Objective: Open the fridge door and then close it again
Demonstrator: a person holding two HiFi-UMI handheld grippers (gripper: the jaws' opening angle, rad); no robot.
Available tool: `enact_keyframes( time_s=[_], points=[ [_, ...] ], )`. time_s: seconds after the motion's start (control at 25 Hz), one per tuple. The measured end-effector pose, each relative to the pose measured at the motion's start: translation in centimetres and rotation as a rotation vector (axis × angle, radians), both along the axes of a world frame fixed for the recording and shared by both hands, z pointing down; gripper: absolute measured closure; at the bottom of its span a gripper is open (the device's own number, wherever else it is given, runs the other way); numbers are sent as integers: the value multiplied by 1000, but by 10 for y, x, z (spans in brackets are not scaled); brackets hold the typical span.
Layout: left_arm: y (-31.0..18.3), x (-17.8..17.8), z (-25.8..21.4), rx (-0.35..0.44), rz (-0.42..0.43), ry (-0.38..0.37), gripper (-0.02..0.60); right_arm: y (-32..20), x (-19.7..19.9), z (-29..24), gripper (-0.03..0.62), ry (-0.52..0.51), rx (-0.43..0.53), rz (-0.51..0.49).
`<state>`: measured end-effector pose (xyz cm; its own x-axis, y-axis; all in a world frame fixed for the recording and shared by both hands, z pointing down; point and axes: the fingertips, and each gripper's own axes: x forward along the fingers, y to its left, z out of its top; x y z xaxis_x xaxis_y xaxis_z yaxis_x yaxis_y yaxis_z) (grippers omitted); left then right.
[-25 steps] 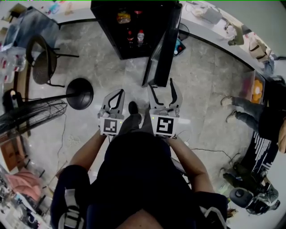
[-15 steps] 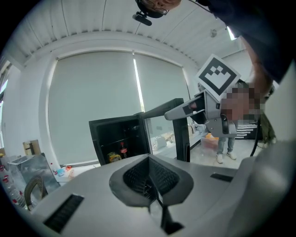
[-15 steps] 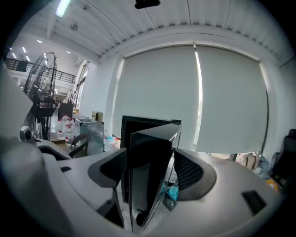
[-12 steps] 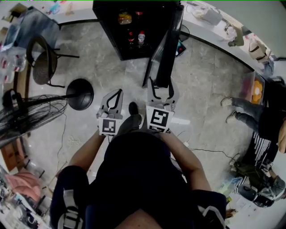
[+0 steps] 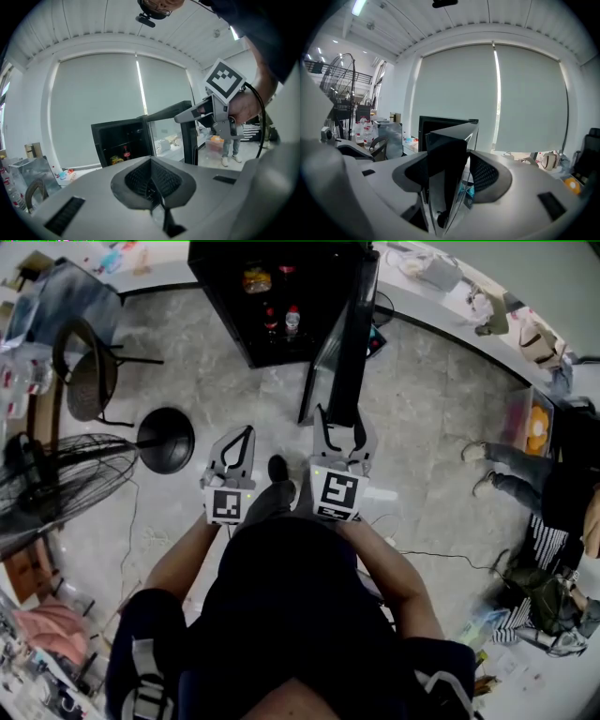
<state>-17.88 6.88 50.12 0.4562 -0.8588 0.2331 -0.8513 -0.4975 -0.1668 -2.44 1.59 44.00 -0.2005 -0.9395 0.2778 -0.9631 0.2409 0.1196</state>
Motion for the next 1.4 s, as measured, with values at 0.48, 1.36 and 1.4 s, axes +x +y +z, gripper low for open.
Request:
enact_keyframes(
  time_s=[0.48,1.36,1.4],
  points=[
    [-16,19,-6,10,33,-5,560,5,52,0,355,-40,-5,-30],
    [-36,71,-23,48,124,-45,560,-11,182,-4,378,-65,-37,-51],
    [-37,73,-24,48,126,-47,560,-13,188,-4,378,-65,-40,-48]
  ],
)
